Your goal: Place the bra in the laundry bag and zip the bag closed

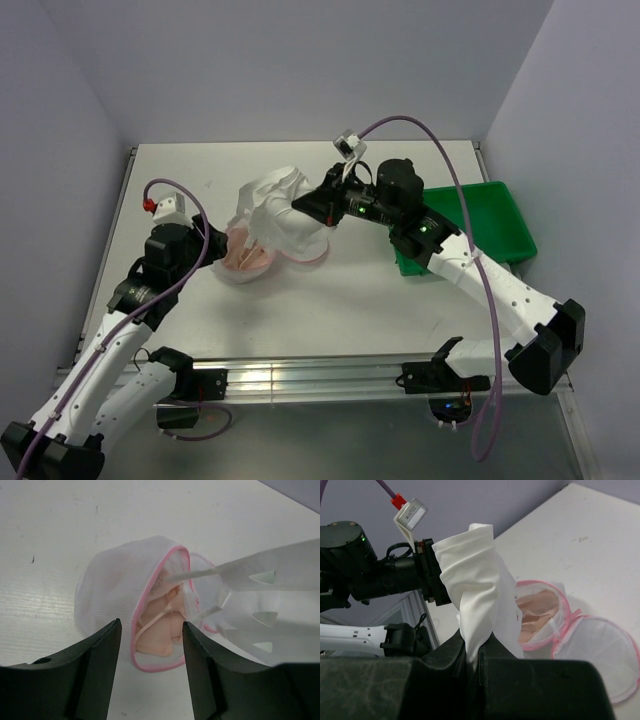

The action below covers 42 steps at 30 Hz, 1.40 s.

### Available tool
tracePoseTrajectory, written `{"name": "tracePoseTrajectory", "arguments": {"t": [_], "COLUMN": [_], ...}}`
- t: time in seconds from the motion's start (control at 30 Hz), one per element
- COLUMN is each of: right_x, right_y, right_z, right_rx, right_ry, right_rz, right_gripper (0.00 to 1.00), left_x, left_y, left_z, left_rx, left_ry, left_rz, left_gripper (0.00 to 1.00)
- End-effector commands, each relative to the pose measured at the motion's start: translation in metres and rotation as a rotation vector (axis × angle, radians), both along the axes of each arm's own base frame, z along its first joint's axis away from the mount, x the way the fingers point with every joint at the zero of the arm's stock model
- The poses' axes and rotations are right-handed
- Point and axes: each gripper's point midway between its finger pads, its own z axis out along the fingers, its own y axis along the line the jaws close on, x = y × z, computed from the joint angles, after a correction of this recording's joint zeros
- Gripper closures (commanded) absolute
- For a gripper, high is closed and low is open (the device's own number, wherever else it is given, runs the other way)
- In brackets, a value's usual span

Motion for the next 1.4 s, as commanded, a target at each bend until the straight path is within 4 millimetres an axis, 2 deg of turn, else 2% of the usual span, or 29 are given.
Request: {"name": "tracePoseTrajectory", "arguments": {"t": [0.0,0.17,0.3,0.43,0.57,0.6,0.77,0.8,0.87,0.93,0.97,1.03,1.07,1.13,1.27,1.37], "right_x": [0.000,0.006,0.007,0.012,0.017,0.019,0.037,0.041,0.046,0.052,0.055,0.058,0.058,0.059,0.062,0.060], "right_y": [0.008,0.016,0.018,0.024,0.030,0.031,0.041,0.045,0.050,0.056,0.058,0.063,0.065,0.068,0.072,0.078], "right_z": [0.034,0.013,0.005,-0.007,-0.017,-0.018,-0.024,-0.030,-0.028,-0.033,-0.031,-0.036,-0.034,-0.039,-0.045,-0.061], "right_rx": [0.093,0.064,0.056,0.034,0.030,0.029,0.030,0.028,0.044,0.058,0.073,0.089,0.105,0.122,0.159,0.168], "right_ry": [-0.055,-0.009,0.004,0.031,0.049,0.053,0.073,0.093,0.092,0.123,0.120,0.152,0.151,0.183,0.221,0.272], "right_rz": [0.032,0.047,0.052,0.062,0.066,0.064,0.034,0.032,0.029,0.026,0.020,0.008,0.005,-0.013,-0.076,-0.143], "right_gripper": [1.00,1.00,1.00,1.00,1.00,1.00,1.00,1.00,1.00,1.00,1.00,1.00,1.00,1.00,1.00,1.00], "left_x": [0.007,0.011,0.012,0.015,0.014,0.014,0.014,0.014,0.014,0.012,0.012,0.012,0.012,0.012,0.013,0.013], "left_y": [-0.007,-0.004,-0.001,-0.005,-0.011,-0.011,-0.007,-0.007,-0.005,-0.003,-0.002,-0.001,-0.001,-0.001,-0.003,-0.005], "left_z": [0.001,-0.017,-0.017,-0.029,-0.035,-0.035,-0.039,-0.041,-0.044,-0.047,-0.049,-0.050,-0.050,-0.049,-0.041,-0.027], "left_rx": [-0.075,-0.088,-0.105,-0.111,-0.158,-0.161,-0.151,-0.150,-0.151,-0.149,-0.151,-0.148,-0.150,-0.150,-0.183,-0.236], "left_ry": [-0.027,0.021,-0.007,0.030,0.036,0.030,0.035,0.038,0.035,0.038,0.040,0.038,0.038,0.037,0.000,-0.067], "left_rz": [0.009,0.045,0.067,0.067,0.056,0.058,0.076,0.080,0.087,0.097,0.105,0.110,0.111,0.111,0.102,0.099], "left_gripper": [0.42,0.44,0.44,0.47,0.53,0.57,0.62,0.63,0.66,0.70,0.76,0.82,0.92,1.00,1.00,1.00]}}
